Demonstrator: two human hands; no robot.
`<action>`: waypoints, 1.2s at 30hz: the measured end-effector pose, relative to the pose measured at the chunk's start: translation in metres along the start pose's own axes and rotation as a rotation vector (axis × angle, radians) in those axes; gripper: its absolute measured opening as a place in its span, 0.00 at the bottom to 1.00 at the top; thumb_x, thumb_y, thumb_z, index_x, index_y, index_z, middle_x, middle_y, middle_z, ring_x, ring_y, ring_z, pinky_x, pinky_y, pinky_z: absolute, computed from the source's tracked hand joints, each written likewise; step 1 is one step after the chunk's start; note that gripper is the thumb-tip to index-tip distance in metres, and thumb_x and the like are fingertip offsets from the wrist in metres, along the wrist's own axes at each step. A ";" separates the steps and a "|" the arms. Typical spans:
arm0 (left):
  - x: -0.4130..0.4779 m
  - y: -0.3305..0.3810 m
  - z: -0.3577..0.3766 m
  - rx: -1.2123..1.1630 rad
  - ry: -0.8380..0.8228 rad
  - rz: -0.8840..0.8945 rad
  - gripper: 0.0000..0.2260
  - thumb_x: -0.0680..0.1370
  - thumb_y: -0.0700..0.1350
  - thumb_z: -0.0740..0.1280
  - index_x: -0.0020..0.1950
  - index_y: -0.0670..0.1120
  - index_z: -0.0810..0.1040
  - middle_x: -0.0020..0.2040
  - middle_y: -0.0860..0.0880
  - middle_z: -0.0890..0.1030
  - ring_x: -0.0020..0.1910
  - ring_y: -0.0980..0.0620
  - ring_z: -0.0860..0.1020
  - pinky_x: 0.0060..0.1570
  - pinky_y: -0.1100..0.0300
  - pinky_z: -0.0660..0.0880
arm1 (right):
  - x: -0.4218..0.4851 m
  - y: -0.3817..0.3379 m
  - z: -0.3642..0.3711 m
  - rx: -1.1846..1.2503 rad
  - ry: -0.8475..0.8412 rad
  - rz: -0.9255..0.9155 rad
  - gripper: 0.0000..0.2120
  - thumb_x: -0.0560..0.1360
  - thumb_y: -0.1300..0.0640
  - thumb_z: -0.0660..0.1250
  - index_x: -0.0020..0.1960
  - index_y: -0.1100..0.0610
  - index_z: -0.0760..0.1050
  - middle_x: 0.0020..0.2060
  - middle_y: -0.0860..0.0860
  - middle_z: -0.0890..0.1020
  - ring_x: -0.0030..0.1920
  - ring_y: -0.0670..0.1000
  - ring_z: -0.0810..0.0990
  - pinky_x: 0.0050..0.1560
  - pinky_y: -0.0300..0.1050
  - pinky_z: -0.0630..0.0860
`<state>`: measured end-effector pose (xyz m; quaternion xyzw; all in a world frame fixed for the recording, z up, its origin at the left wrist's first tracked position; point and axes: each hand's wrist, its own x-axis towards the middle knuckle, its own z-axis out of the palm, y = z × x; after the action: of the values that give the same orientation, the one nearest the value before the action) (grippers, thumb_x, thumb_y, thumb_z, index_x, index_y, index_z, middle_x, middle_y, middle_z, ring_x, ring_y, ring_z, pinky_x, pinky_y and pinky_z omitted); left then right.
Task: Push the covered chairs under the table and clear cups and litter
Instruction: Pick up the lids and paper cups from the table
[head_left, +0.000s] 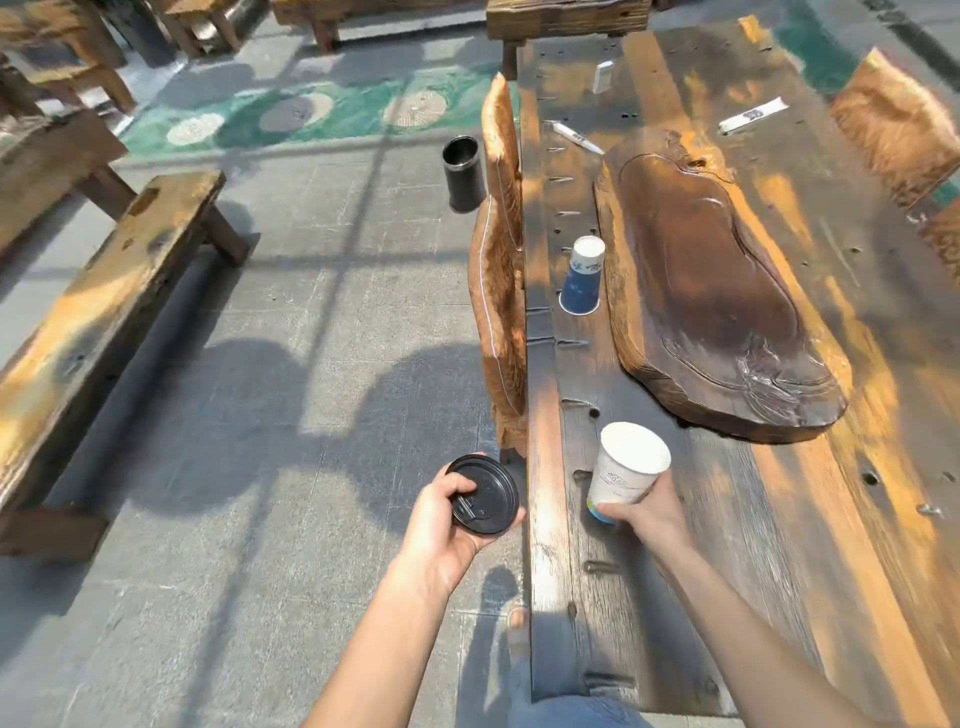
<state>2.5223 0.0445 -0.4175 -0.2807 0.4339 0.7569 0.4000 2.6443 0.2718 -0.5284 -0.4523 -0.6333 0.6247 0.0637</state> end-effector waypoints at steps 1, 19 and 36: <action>0.006 0.010 0.008 0.014 -0.015 -0.008 0.20 0.75 0.33 0.59 0.64 0.41 0.78 0.55 0.35 0.83 0.51 0.35 0.81 0.44 0.35 0.82 | 0.009 -0.005 0.006 0.007 -0.023 0.000 0.37 0.60 0.73 0.81 0.65 0.60 0.70 0.59 0.56 0.82 0.55 0.51 0.82 0.52 0.46 0.81; 0.105 0.067 0.117 0.256 -0.203 -0.156 0.26 0.68 0.33 0.69 0.67 0.38 0.75 0.56 0.34 0.83 0.49 0.35 0.85 0.52 0.33 0.80 | 0.055 -0.021 0.034 0.093 0.207 0.045 0.43 0.63 0.58 0.85 0.67 0.46 0.61 0.62 0.50 0.76 0.66 0.54 0.72 0.64 0.50 0.70; 0.215 0.189 0.148 0.463 -0.236 -0.352 0.12 0.78 0.36 0.70 0.61 0.37 0.78 0.54 0.35 0.84 0.55 0.36 0.82 0.45 0.39 0.82 | 0.137 -0.099 0.129 0.380 0.557 0.179 0.42 0.64 0.64 0.83 0.68 0.46 0.62 0.64 0.49 0.75 0.65 0.55 0.74 0.56 0.59 0.83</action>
<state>2.2380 0.1953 -0.4328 -0.1634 0.4900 0.5846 0.6257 2.4327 0.2851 -0.5378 -0.6393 -0.4219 0.5872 0.2619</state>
